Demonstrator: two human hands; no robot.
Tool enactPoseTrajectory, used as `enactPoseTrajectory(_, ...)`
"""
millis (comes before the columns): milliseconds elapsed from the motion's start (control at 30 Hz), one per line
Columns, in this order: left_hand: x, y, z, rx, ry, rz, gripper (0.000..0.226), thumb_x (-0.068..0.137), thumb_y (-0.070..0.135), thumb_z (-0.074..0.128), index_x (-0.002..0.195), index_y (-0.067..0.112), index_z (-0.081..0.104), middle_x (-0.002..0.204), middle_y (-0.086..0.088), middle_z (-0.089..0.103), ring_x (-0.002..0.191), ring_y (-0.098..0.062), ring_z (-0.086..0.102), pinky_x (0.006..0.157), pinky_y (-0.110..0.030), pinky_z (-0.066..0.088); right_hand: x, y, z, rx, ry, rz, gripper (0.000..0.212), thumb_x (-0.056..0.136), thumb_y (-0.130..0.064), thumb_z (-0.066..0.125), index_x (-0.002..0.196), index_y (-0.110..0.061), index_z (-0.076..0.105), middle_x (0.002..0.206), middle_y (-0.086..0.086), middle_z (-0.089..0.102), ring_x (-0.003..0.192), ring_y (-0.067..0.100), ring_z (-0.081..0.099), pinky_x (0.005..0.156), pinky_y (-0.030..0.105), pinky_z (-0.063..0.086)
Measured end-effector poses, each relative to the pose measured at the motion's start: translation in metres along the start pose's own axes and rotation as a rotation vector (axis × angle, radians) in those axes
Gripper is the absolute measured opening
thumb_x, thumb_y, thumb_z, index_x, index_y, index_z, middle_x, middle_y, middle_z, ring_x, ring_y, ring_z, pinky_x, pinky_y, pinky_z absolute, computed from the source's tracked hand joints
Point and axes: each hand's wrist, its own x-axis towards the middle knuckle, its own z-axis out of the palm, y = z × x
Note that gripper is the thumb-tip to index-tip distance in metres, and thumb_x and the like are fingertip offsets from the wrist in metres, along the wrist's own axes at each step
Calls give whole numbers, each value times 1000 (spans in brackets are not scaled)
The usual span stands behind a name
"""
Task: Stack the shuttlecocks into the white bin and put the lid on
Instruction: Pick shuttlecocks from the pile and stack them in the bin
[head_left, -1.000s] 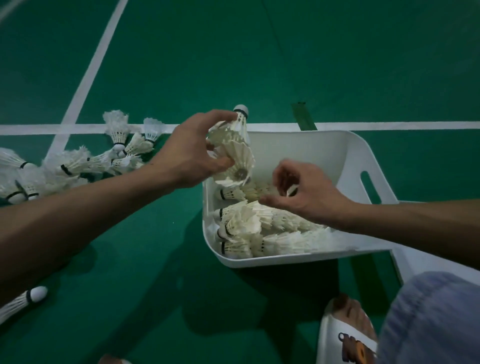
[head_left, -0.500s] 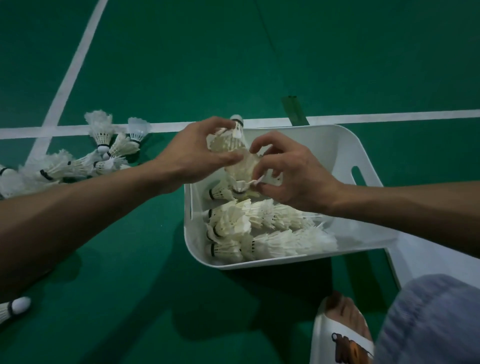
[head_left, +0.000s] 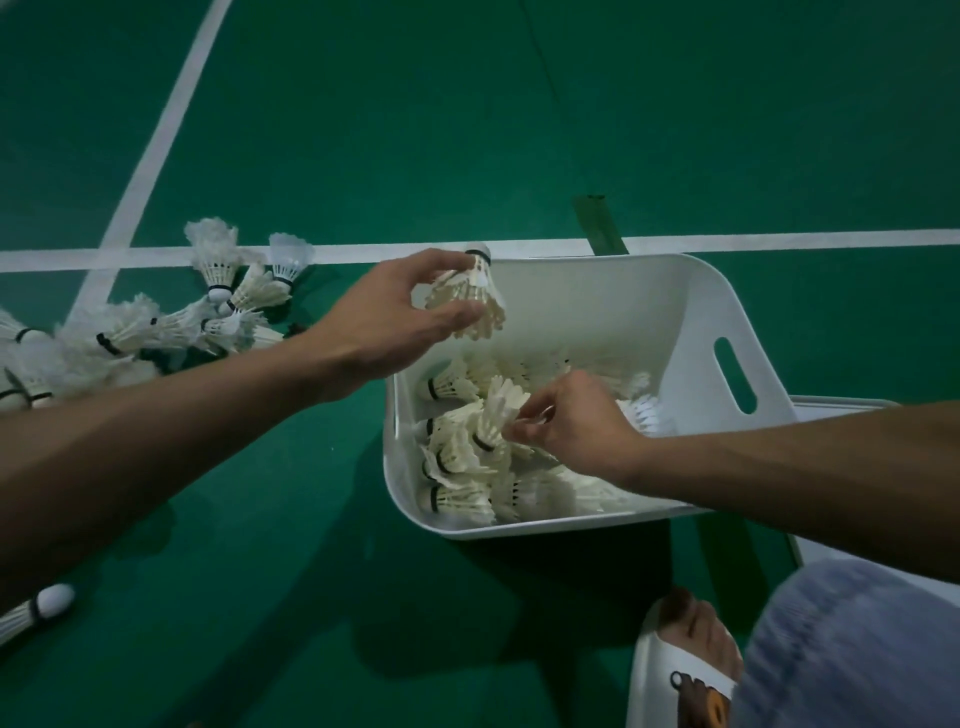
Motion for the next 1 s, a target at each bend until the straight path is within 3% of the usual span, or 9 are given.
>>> enactPoseTrajectory(100,3,-1,0,-42,-9,6,49,87,37,64,134,33,51,144,-3,43,105,-21,64,100,-44,47,1,0,14,18,-15,72,21,74,-29,82,84,-11,78,69,0,70,60,5,61,64,22,54)
enactPoseTrajectory(200,5,1,2,-85,-40,4,48,89,34,62,135,29,52,145,-2,43,94,-17,68,93,-38,53,-5,1,20,-163,-172,56,35,73,-46,78,83,-13,79,61,-8,68,54,-1,58,54,17,46)
enactPoseTrajectory(333,4,0,2,-120,-51,4,43,92,32,58,135,27,52,137,1,50,94,-17,67,89,-34,55,-6,-7,16,-252,-293,74,50,75,-51,75,105,-11,74,111,-2,71,99,12,65,79,22,48)
enactPoseTrajectory(400,3,1,3,-121,-60,-9,40,95,32,53,135,26,52,132,1,53,96,-16,65,88,-34,54,-6,-11,7,-199,-316,75,50,75,-47,77,113,-15,71,120,-5,68,104,8,62,84,18,44)
enactPoseTrajectory(500,2,5,7,-129,-85,-43,39,99,33,44,136,22,51,134,0,53,98,-14,61,87,-32,52,-8,-10,-10,-103,-246,36,32,78,-40,76,100,-16,76,106,-2,73,85,4,68,72,16,49)
enactPoseTrajectory(600,3,10,15,-141,-111,-95,40,101,35,39,137,22,48,141,3,47,98,-15,56,94,-35,49,-16,-4,-31,-19,3,-17,26,78,-38,75,82,-14,68,86,1,71,77,10,66,66,23,54)
enactPoseTrajectory(700,6,13,28,-238,-155,-228,41,101,38,40,138,21,47,143,0,43,99,-17,55,97,-34,48,-19,2,-51,-23,216,-244,46,64,-41,82,89,-25,47,100,-2,55,86,12,56,65,22,47)
enactPoseTrajectory(867,2,24,44,-477,-218,-424,36,100,40,39,121,15,55,97,-9,64,82,-21,59,83,-33,52,-15,-2,-62,-249,95,-517,66,59,-37,87,116,-26,55,136,-1,35,108,10,45,80,16,42)
enactPoseTrajectory(1000,0,25,49,-524,-264,-476,29,99,36,41,110,13,56,92,-13,64,76,-21,61,76,-29,53,-8,-7,-61,-291,96,-525,38,65,-28,86,95,-18,66,118,-2,54,99,11,50,90,36,52)
